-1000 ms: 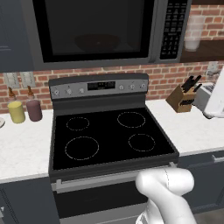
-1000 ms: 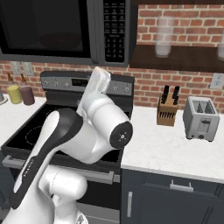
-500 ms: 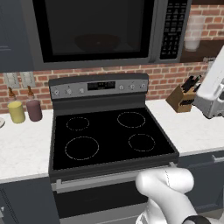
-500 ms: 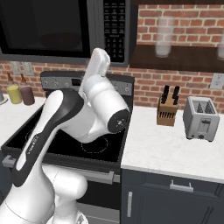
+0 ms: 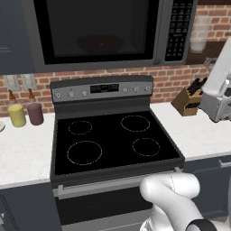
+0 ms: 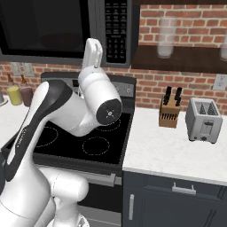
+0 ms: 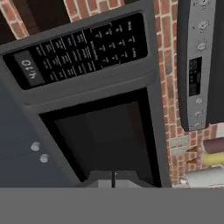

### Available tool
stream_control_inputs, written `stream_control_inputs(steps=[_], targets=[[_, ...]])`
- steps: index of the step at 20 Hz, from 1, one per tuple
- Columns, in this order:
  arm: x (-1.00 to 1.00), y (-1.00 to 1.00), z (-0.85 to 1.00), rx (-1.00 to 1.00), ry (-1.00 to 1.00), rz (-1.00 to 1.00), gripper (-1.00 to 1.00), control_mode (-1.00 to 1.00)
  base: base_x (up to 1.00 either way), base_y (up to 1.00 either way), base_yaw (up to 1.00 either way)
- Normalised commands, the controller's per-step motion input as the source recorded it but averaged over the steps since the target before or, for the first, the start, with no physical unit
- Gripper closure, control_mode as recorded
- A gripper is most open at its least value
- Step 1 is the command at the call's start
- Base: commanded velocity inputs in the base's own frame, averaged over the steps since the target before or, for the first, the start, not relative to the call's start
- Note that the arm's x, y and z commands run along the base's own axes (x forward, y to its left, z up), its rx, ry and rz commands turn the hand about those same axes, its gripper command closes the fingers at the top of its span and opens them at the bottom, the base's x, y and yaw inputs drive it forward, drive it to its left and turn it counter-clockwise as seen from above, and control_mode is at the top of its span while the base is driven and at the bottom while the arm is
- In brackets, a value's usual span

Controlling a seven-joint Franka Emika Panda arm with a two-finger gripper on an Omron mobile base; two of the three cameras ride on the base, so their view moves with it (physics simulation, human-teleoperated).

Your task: Open the microwave, place the bowl with waffle inside the microwave, then close the microwave door and turn it on.

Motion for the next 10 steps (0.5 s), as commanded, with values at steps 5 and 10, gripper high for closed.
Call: stream_control_inputs(steps=[5, 10], targets=[[0.43, 0.00, -0.56, -0.17, 0.00, -0.16, 1.00, -1.00, 0.00, 0.00, 0.00], [0.42, 0.08, -0.05, -0.11, 0.00, -0.22, 1.00, -1.00, 0.00, 0.00, 0.00]])
